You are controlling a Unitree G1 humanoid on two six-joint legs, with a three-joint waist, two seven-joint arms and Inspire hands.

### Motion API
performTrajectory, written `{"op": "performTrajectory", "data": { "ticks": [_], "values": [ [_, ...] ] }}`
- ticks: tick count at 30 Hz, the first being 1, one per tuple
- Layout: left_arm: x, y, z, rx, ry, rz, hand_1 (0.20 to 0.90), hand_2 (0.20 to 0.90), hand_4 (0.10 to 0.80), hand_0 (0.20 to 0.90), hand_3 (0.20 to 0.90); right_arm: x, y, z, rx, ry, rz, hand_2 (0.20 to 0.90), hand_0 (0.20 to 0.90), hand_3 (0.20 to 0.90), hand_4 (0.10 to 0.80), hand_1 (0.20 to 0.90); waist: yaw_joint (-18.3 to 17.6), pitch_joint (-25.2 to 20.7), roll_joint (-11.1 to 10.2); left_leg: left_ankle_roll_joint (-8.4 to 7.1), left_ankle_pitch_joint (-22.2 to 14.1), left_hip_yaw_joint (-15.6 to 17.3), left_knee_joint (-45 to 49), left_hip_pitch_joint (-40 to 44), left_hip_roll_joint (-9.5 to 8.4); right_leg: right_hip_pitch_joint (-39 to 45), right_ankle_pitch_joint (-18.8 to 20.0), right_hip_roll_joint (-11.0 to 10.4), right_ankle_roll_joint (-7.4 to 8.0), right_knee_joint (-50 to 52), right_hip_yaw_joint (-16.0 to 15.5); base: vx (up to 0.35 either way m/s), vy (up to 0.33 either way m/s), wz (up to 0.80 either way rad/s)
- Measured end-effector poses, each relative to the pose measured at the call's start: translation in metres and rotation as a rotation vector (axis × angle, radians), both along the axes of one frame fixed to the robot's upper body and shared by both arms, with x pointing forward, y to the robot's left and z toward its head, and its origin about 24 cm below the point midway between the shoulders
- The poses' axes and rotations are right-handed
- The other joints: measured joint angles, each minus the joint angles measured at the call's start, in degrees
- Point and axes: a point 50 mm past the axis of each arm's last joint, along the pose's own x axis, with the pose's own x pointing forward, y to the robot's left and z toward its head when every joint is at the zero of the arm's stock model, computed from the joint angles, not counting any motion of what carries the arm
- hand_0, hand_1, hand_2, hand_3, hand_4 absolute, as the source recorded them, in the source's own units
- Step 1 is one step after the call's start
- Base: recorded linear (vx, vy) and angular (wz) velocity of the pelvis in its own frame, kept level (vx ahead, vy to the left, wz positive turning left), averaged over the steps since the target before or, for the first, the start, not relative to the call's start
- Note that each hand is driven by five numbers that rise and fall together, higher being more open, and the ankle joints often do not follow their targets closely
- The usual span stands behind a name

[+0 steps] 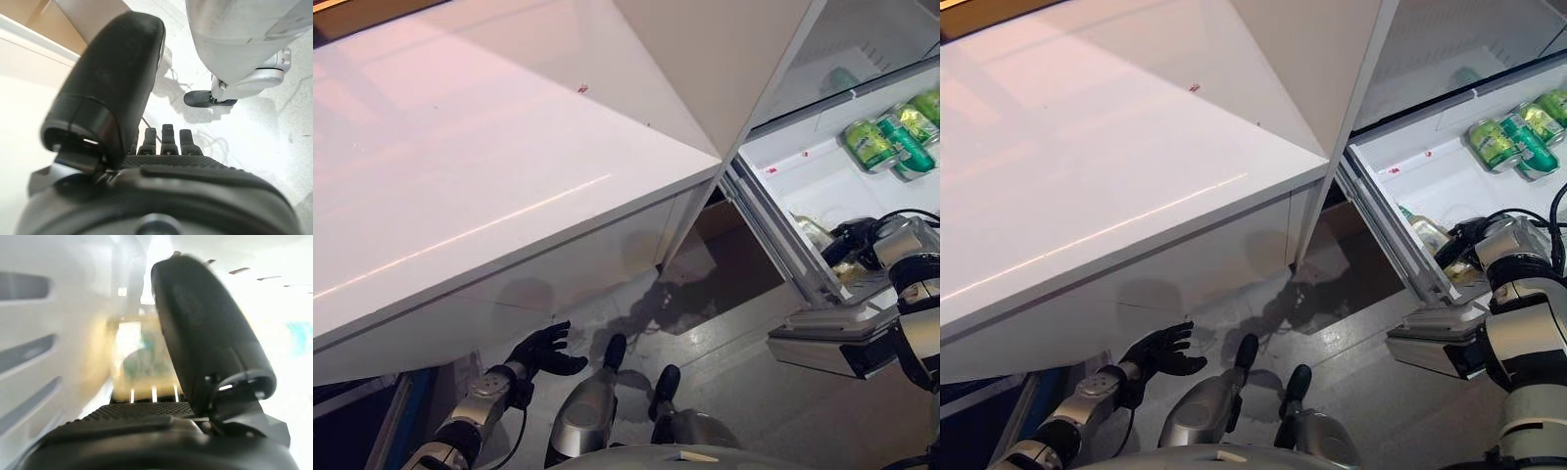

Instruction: Put drinks into fridge and close the fridge

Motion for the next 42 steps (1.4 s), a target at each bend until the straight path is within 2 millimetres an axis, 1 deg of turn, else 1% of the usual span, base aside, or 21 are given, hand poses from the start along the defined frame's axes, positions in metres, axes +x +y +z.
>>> {"op": "performTrajectory", "data": {
  "ticks": [3, 6, 8, 10, 13, 14, 15, 17, 18, 20, 23, 24, 26, 28, 30, 33, 36, 39, 40, 41, 42],
  "values": [
    [-0.008, 0.005, -0.003, 0.018, 0.017, 0.015, 0.9, 0.9, 0.8, 0.9, 0.9, 0.005, 0.007, 0.004, 0.046, -0.05, 0.018, 0.9, 0.9, 0.9, 0.8, 0.9, -1.29, 0.0, -0.09, 0.05, 0.04, 0.2, 0.0, 0.33, 0.01, 0.31, 0.05, -0.02, -0.01, 0.0, 0.09, 0.004, 0.054, -0.02],
    [-0.015, 0.011, -0.006, 0.05, 0.04, 0.032, 0.9, 0.9, 0.8, 0.9, 0.9, 0.009, 0.013, 0.012, 0.114, -0.13, 0.048, 0.9, 0.9, 0.9, 0.8, 0.9, -2.25, 0.0, -0.23, 0.06, 0.03, 0.84, 0.0, 0.58, 0.05, 0.33, 0.22, -0.01, -0.05, 0.0, 0.77, 0.012, 0.042, -0.1],
    [-0.019, 0.014, -0.008, 0.056, 0.059, 0.056, 0.9, 0.9, 0.8, 0.9, 0.9, 0.011, 0.017, 0.025, 0.182, -0.225, 0.079, 0.9, 0.9, 0.9, 0.8, 0.9, -3.06, -0.02, -0.28, 0.07, 0.02, 1.14, -0.01, 0.86, 0.03, 0.55, 0.27, -0.05, -0.02, 0.01, 1.0, 0.03, 0.051, -0.08],
    [-0.021, 0.017, -0.01, 0.064, 0.072, 0.079, 0.9, 0.9, 0.8, 0.9, 0.9, 0.011, 0.021, 0.045, 0.224, -0.337, 0.122, 0.9, 0.9, 0.9, 0.8, 0.9, -4.08, -0.05, -0.34, 0.13, -0.06, 1.49, -0.01, 1.34, 0.03, 0.91, 0.33, -0.11, 0.01, 0.01, 1.31, 0.01, 0.06, -0.09],
    [-0.026, 0.019, -0.012, 0.085, 0.081, 0.091, 0.9, 0.9, 0.8, 0.9, 0.9, 0.008, 0.025, 0.081, 0.3, -0.571, 0.163, 0.9, 0.9, 0.9, 0.8, 0.9, -5.14, -0.38, -0.98, 0.46, -0.68, 3.38, -0.01, 3.07, 0.13, 1.9, 0.34, -0.14, 0.03, 0.01, 3.06, 0.015, 0.076, -0.25],
    [-0.028, 0.02, -0.013, 0.091, 0.088, 0.093, 0.9, 0.9, 0.8, 0.9, 0.9, 0.005, 0.026, 0.087, 0.335, -0.64, 0.17, 0.9, 0.9, 0.9, 0.8, 0.9, -5.7, -0.69, -1.44, 0.45, -0.8, 3.66, -0.01, 3.32, 0.15, 2.0, 0.34, -0.14, 0.03, 0.01, 3.37, 0.024, 0.067, -0.22],
    [-0.029, 0.021, -0.014, 0.098, 0.092, 0.094, 0.9, 0.9, 0.8, 0.9, 0.9, 0.003, 0.027, 0.09, 0.359, -0.677, 0.172, 0.9, 0.9, 0.9, 0.8, 0.9, -5.94, -0.85, -1.71, 0.5, -0.92, 3.89, -0.01, 3.49, 0.2, 2.08, 0.34, -0.11, 0.03, 0.01, 3.71, 0.019, 0.046, -0.21],
    [-0.036, 0.023, -0.018, 0.11, 0.121, 0.099, 0.9, 0.9, 0.8, 0.9, 0.9, -0.003, 0.03, 0.098, 0.44, -0.816, 0.187, 0.9, 0.9, 0.9, 0.8, 0.9, -6.51, -1.85, -2.73, 0.53, -1.36, 5.06, -0.02, 4.25, 0.27, 2.51, 0.34, -0.12, 0.06, 0.0, 4.7, 0.016, 0.06, -0.25],
    [-0.039, 0.023, -0.02, 0.111, 0.13, 0.102, 0.9, 0.9, 0.8, 0.9, 0.9, -0.006, 0.03, 0.101, 0.472, -0.87, 0.185, 0.9, 0.9, 0.9, 0.8, 0.9, -7.39, -2.46, -3.17, 0.61, -1.57, 5.49, -0.01, 4.44, 0.29, 2.5, 0.34, -0.12, 0.06, 0.0, 5.21, 0.016, 0.065, -0.27],
    [-0.043, 0.022, -0.022, 0.107, 0.144, 0.103, 0.9, 0.9, 0.8, 0.9, 0.9, -0.017, 0.023, 0.106, 0.532, -1.025, 0.143, 0.9, 0.9, 0.9, 0.8, 0.9, -7.88, -3.96, -3.74, 0.79, -1.94, 6.59, -0.02, 4.85, 0.31, 2.62, 0.4, -0.17, 0.17, 0.0, 6.12, 0.022, 0.054, -0.25],
    [-0.05, 0.016, -0.027, 0.095, 0.161, 0.099, 0.9, 0.9, 0.8, 0.9, 0.9, -0.029, 0.011, 0.103, 0.617, -1.213, 0.024, 0.9, 0.9, 0.9, 0.8, 0.9, -8.8, -6.56, -3.82, 0.99, -2.44, 8.0, -0.02, 5.61, 0.27, 2.73, 0.48, -0.28, 0.3, 0.0, 7.63, 0.027, 0.047, -0.23],
    [-0.052, 0.014, -0.028, 0.092, 0.166, 0.097, 0.9, 0.9, 0.8, 0.9, 0.9, -0.032, 0.007, 0.098, 0.65, -1.276, -0.03, 0.9, 0.9, 0.9, 0.8, 0.9, -9.33, -7.16, -3.76, 1.06, -2.6, 8.35, -0.02, 6.16, 0.25, 3.25, 0.44, -0.33, 0.37, 0.0, 7.94, 0.045, 0.034, -0.24],
    [-0.056, 0.012, -0.03, 0.093, 0.177, 0.088, 0.9, 0.9, 0.8, 0.9, 0.9, -0.037, 0.003, 0.088, 0.672, -1.34, -0.118, 0.9, 0.9, 0.9, 0.8, 0.9, -9.98, -8.49, -3.45, 1.08, -3.08, 9.33, -0.02, 6.8, 0.3, 3.43, 0.43, -0.31, 0.47, 0.0, 8.9, 0.057, 0.028, -0.22],
    [-0.061, 0.008, -0.034, 0.09, 0.194, 0.081, 0.9, 0.9, 0.8, 0.9, 0.9, -0.043, -0.002, 0.074, 0.65, -1.369, -0.201, 0.9, 0.9, 0.9, 0.8, 0.9, -11.05, -9.93, -2.84, 1.21, -3.26, 9.85, -0.03, 7.18, 0.28, 3.59, 0.51, -0.37, 0.6, 0.0, 9.39, 0.069, 0.028, -0.2],
    [-0.067, 0.004, -0.037, 0.086, 0.21, 0.061, 0.9, 0.9, 0.8, 0.9, 0.9, -0.05, -0.008, 0.061, 0.616, -1.376, -0.277, 0.9, 0.9, 0.9, 0.8, 0.9, -11.31, -10.41, -2.0, 1.34, -3.52, 10.61, -0.02, 7.88, 0.28, 3.88, 0.59, -0.38, 0.74, 0.01, 10.49, 0.092, 0.022, -0.26],
    [-0.08, 0.0, -0.042, 0.082, 0.246, 0.048, 0.9, 0.9, 0.8, 0.9, 0.9, -0.061, -0.02, 0.036, 0.602, -1.367, -0.437, 0.9, 0.9, 0.9, 0.8, 0.9, -12.26, -10.96, -1.05, 1.42, -4.0, 11.07, 0.0, 8.89, 0.18, 4.63, 0.26, -0.42, 1.19, 0.01, 11.31, 0.068, 0.011, -0.15],
    [-0.082, -0.005, -0.044, 0.076, 0.248, 0.036, 0.9, 0.9, 0.8, 0.9, 0.9, -0.066, -0.022, 0.02, 0.656, -1.385, -0.547, 0.9, 0.9, 0.9, 0.8, 0.9, -12.3, -10.57, -0.21, 1.72, -5.78, 11.33, 4.24, 6.41, 0.04, 3.09, 0.15, -0.67, 1.31, 1.87, 11.92, -0.084, 0.003, -0.09],
    [-0.065, -0.011, -0.04, 0.083, 0.203, -0.013, 0.9, 0.9, 0.8, 0.9, 0.9, -0.067, -0.022, 0.015, 0.713, -1.421, -0.605, 0.9, 0.9, 0.9, 0.8, 0.9, -11.7, -9.0, 0.69, 2.01, -6.87, 11.08, 8.52, 2.43, -0.02, -0.84, -0.72, -0.87, 1.46, 5.86, 11.76, -0.271, -0.017, 0.02],
    [-0.046, -0.015, -0.034, 0.094, 0.155, -0.038, 0.9, 0.9, 0.8, 0.9, 0.9, -0.063, -0.02, 0.02, 0.749, -1.47, -0.61, 0.9, 0.9, 0.9, 0.8, 0.9, -11.42, -6.5, 1.4, 2.34, -7.84, 10.99, 12.76, -1.45, -0.08, -4.91, -1.9, -1.16, 1.52, 10.49, 11.65, -0.268, -0.02, 0.0],
    [-0.034, -0.017, -0.03, 0.096, 0.12, -0.04, 0.9, 0.9, 0.8, 0.9, 0.9, -0.06, -0.019, 0.024, 0.773, -1.492, -0.612, 0.9, 0.9, 0.9, 0.8, 0.9, -11.08, -4.63, 1.96, 2.55, -8.48, 10.88, 15.23, -3.6, -0.11, -7.21, -2.58, -1.35, 1.48, 13.21, 11.63, -0.241, -0.01, -0.01],
    [-0.024, -0.017, -0.025, 0.099, 0.088, -0.035, 0.9, 0.9, 0.8, 0.9, 0.9, -0.055, -0.017, 0.027, 0.798, -1.504, -0.617, 0.9, 0.9, 0.9, 0.8, 0.9, -10.7, -2.95, 2.01, 2.77, -9.32, 10.81, 18.54, -6.58, -0.18, -10.47, -3.63, -1.59, 1.5, 17.08, 11.68, -0.161, 0.005, -0.01]
  ]
}}
